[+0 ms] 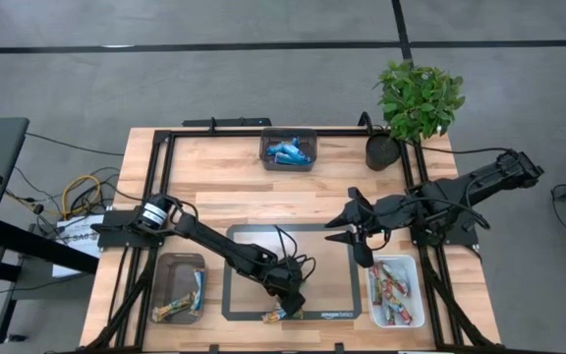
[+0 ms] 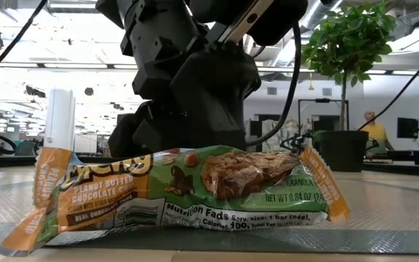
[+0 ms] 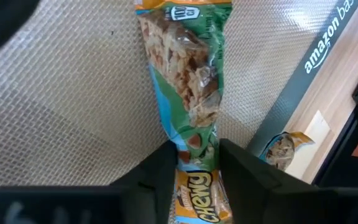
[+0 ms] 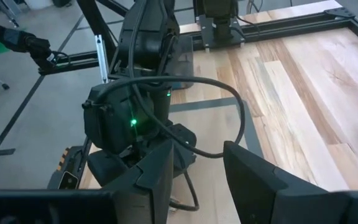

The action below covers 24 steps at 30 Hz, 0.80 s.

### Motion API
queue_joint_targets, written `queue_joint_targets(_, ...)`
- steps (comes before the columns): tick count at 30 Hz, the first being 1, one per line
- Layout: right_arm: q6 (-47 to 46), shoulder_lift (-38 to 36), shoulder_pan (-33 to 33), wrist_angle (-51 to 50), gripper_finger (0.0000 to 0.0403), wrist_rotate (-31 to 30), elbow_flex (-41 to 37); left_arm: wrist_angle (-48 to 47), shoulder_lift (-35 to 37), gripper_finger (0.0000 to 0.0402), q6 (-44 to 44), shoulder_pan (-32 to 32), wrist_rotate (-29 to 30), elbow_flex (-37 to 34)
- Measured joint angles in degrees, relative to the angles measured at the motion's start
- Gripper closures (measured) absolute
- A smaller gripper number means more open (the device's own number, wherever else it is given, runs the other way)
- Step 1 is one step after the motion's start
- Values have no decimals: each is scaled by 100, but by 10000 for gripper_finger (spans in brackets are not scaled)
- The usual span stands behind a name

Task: Pick and place Granola Bars by type
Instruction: Put the orange granola bar into the bottom black bin

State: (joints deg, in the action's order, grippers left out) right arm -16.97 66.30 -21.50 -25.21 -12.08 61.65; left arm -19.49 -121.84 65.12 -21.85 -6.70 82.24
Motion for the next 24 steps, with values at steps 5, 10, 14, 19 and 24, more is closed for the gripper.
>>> queue_joint_targets(5, 0, 1, 79, 0, 271, 2, 0, -9, 0, 348, 143, 9, -156, 0)
queue_joint_targets(10, 0, 2, 152, 0, 271, 3, 0, -345, 20, 365, 205, 11, -225, 161)
queue_joint_targets(14, 28, 2, 205, 0, 271, 6, 0, -1536, 165, 361, 138, 51, -77, 643)
queue_joint_targets(19, 33, 2, 288, 7, 271, 9, 0, -3126, 598, 361, -19, 195, 636, 1271)
queue_joint_targets(24, 71, 2, 298, 15, 271, 15, 0, -4611, 1312, 367, 97, 203, 1270, 1733)
